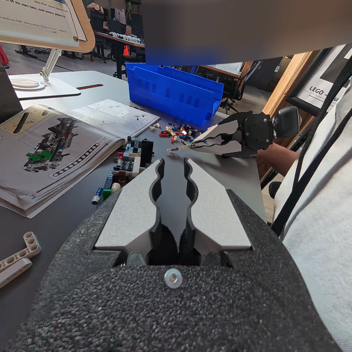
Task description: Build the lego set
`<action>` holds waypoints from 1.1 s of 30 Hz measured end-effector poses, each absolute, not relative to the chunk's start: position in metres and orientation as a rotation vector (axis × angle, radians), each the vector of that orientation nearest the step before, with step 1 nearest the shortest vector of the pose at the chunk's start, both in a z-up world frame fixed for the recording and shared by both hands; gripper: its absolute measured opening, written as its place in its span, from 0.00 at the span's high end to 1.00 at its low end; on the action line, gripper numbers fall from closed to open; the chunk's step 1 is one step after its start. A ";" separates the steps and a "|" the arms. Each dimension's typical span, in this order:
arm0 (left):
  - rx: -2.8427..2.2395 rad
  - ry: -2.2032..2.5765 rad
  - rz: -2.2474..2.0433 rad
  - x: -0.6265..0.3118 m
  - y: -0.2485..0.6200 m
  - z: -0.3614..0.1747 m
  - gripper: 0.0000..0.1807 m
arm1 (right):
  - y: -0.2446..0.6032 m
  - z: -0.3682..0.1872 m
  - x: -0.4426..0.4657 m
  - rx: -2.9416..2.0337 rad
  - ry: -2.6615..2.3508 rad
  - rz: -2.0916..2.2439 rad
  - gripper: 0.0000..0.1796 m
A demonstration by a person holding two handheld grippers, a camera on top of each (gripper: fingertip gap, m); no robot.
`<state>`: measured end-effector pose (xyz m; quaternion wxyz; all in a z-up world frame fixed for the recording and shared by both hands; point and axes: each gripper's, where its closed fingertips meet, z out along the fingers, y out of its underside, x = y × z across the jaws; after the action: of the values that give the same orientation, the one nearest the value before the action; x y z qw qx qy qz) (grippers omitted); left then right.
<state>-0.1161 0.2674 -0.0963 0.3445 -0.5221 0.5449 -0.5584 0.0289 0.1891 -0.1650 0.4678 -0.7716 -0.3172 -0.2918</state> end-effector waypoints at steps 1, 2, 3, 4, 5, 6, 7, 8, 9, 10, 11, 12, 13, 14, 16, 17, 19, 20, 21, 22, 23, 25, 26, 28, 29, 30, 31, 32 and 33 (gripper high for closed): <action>-1.362 1.412 -1.451 -0.116 0.268 -0.097 0.90 | 0.189 -0.165 0.029 -1.893 -0.778 -0.714 0.97; -1.366 1.410 -1.453 -0.116 0.269 -0.097 0.90 | 0.189 -0.165 0.029 -1.895 -0.776 -0.714 0.97; -1.370 1.408 -1.456 -0.116 0.269 -0.097 0.90 | 0.189 -0.165 0.029 -1.895 -0.776 -0.712 0.97; -1.375 1.406 -1.455 -0.115 0.269 -0.097 0.90 | 0.189 -0.165 0.029 -1.896 -0.776 -0.709 0.97; -1.382 1.404 -1.453 -0.115 0.270 -0.098 0.90 | 0.189 -0.166 0.029 -1.900 -0.775 -0.701 0.97; -1.389 1.406 -1.450 -0.114 0.270 -0.098 0.90 | 0.189 -0.166 0.028 -1.902 -0.775 -0.692 0.97; -1.392 1.412 -1.449 -0.114 0.270 -0.099 0.90 | 0.189 -0.166 0.027 -1.901 -0.777 -0.687 0.97; -1.390 1.415 -1.447 -0.114 0.270 -0.099 0.90 | 0.189 -0.166 0.026 -1.901 -0.781 -0.683 0.97; -1.385 1.415 -1.445 -0.114 0.269 -0.099 0.90 | 0.189 -0.166 0.025 -1.900 -0.785 -0.682 0.97; -1.378 1.413 -1.442 -0.114 0.269 -0.098 0.90 | 0.188 -0.167 0.024 -1.899 -0.790 -0.676 0.97; -1.371 1.414 -1.439 -0.115 0.269 -0.098 0.90 | 0.188 -0.167 0.023 -1.898 -0.795 -0.669 0.97; -1.369 1.416 -1.437 -0.115 0.268 -0.098 0.90 | 0.188 -0.167 0.022 -1.897 -0.799 -0.660 0.97; -1.371 1.419 -1.435 -0.114 0.268 -0.098 0.90 | 0.188 -0.167 0.021 -1.896 -0.802 -0.653 0.97; -1.373 1.423 -1.435 -0.114 0.268 -0.099 0.90 | 0.187 -0.168 0.019 -1.898 -0.804 -0.640 0.97; -1.379 1.425 -1.433 -0.114 0.268 -0.100 0.90 | 0.187 -0.169 0.016 -1.912 -0.802 -0.588 0.97; -1.381 1.426 -1.429 -0.113 0.268 -0.100 0.90 | 0.187 -0.170 0.016 -1.915 -0.798 -0.573 0.97; -1.377 1.430 -1.418 -0.113 0.268 -0.100 0.90 | 0.186 -0.171 0.015 -1.929 -0.791 -0.538 0.97; -1.370 1.433 -1.411 -0.114 0.267 -0.100 0.90 | 0.186 -0.170 0.014 -1.930 -0.788 -0.516 0.97; -1.361 1.436 -1.403 -0.114 0.266 -0.100 0.90 | 0.185 -0.168 0.012 -1.928 -0.776 -0.492 0.97; -1.350 1.439 -1.393 -0.114 0.265 -0.100 0.90 | 0.184 -0.167 0.010 -1.929 -0.765 -0.461 0.97; -1.337 1.442 -1.384 -0.115 0.264 -0.099 0.90 | 0.182 -0.167 0.006 -1.934 -0.763 -0.430 0.97; -1.317 1.448 -1.369 -0.115 0.263 -0.098 0.91 | 0.177 -0.171 -0.001 -1.976 -0.757 -0.397 0.97; -1.310 1.450 -1.365 -0.115 0.262 -0.098 0.91 | 0.175 -0.174 -0.003 -2.005 -0.756 -0.382 0.97; -1.302 1.452 -1.362 -0.116 0.261 -0.098 0.91 | 0.171 -0.175 -0.006 -2.031 -0.726 -0.348 0.97; -1.299 1.451 -1.365 -0.116 0.261 -0.097 0.91 | 0.169 -0.174 -0.008 -2.047 -0.697 -0.301 0.96; -1.299 1.452 -1.367 -0.116 0.261 -0.097 0.91 | 0.168 -0.172 -0.012 -2.056 -0.674 -0.225 0.96; -1.297 1.458 -1.370 -0.116 0.260 -0.098 0.91 | 0.166 -0.171 -0.019 -2.069 -0.659 -0.136 0.96; -1.291 1.470 -1.374 -0.116 0.258 -0.098 0.91 | 0.165 -0.170 -0.022 -2.082 -0.634 -0.069 0.96; -1.281 1.488 -1.380 -0.116 0.255 -0.098 0.91 | 0.164 -0.173 -0.026 -2.113 -0.621 -0.006 0.96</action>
<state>-0.1163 0.2554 -0.0985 0.3624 -0.4974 0.5780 -0.5359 -0.0256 0.1644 -0.1726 0.4526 -0.8556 -0.2514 -0.0023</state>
